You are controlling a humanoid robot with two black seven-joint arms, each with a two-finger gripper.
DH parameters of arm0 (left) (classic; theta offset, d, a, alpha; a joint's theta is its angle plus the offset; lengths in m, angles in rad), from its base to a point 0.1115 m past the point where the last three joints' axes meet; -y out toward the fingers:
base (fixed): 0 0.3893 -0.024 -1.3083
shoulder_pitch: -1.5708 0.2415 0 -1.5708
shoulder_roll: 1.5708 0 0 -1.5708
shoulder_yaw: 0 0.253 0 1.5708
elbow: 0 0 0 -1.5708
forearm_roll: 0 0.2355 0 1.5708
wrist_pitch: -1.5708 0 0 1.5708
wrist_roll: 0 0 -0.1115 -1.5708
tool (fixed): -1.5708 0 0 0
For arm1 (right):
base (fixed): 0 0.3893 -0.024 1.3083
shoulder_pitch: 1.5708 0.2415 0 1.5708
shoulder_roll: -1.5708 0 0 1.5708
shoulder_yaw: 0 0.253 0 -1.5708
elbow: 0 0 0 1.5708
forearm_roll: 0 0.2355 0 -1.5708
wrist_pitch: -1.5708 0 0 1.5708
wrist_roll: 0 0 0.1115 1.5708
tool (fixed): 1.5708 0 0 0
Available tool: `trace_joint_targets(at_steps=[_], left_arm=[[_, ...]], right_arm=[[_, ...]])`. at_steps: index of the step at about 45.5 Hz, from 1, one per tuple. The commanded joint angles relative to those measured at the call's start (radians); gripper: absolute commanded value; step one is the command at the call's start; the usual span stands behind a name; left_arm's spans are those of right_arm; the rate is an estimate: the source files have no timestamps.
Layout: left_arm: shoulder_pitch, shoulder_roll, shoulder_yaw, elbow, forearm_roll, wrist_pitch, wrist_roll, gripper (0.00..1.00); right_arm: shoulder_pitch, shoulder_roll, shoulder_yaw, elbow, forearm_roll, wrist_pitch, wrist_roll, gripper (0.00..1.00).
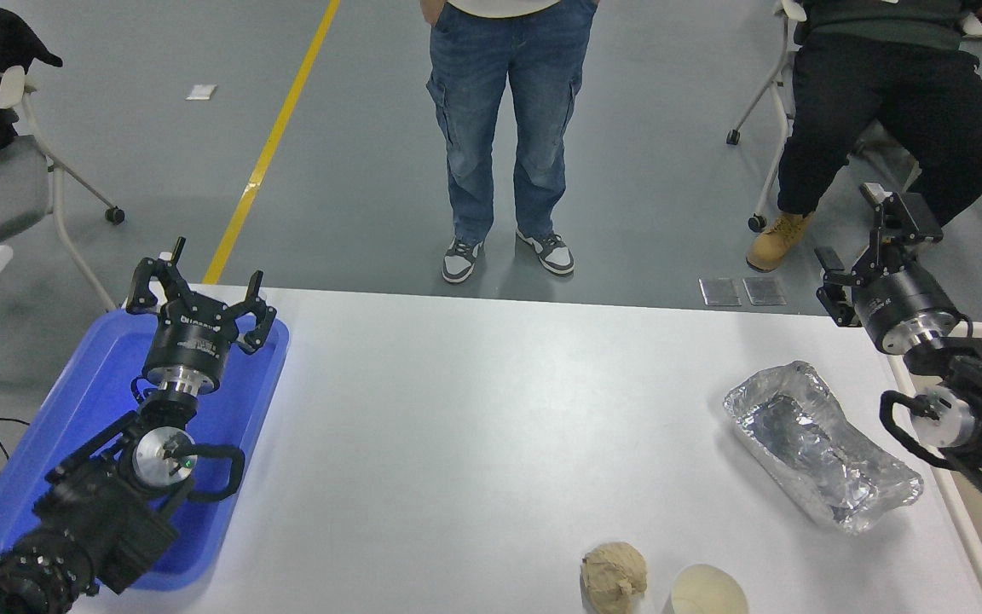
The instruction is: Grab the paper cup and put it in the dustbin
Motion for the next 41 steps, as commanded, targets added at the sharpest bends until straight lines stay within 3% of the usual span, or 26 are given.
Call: trace_joint_targets(at_steps=[1, 13, 24, 34, 41], left_arm=[[0.000, 0.000, 0.000, 0.000, 0.001, 0.000, 0.001, 1.00], [-0.001, 0.000, 0.000, 0.000, 0.001, 0.000, 0.000, 1.00], [-0.001, 0.000, 0.000, 0.000, 0.001, -0.001, 0.000, 1.00], [-0.001, 0.000, 0.000, 0.000, 0.001, 0.000, 0.001, 1.00], [-0.001, 0.000, 0.000, 0.000, 0.001, -0.001, 0.001, 1.00]], right_arm=[[0.260, -0.157, -0.461, 0.008, 0.001, 0.012, -0.002, 1.00], [0.581, -0.152, -1.000, 0.021, -0.007, 0.064, -0.009, 1.00], [0.854, -0.056, -1.473, 0.041, -0.004, 0.158, -0.028, 1.00], [1.084, 0.010, -1.745, 0.164, -0.025, 0.296, -0.036, 1.00], [1.211, 0.023, -1.780, 0.299, -0.150, 0.362, -0.033, 1.00]])
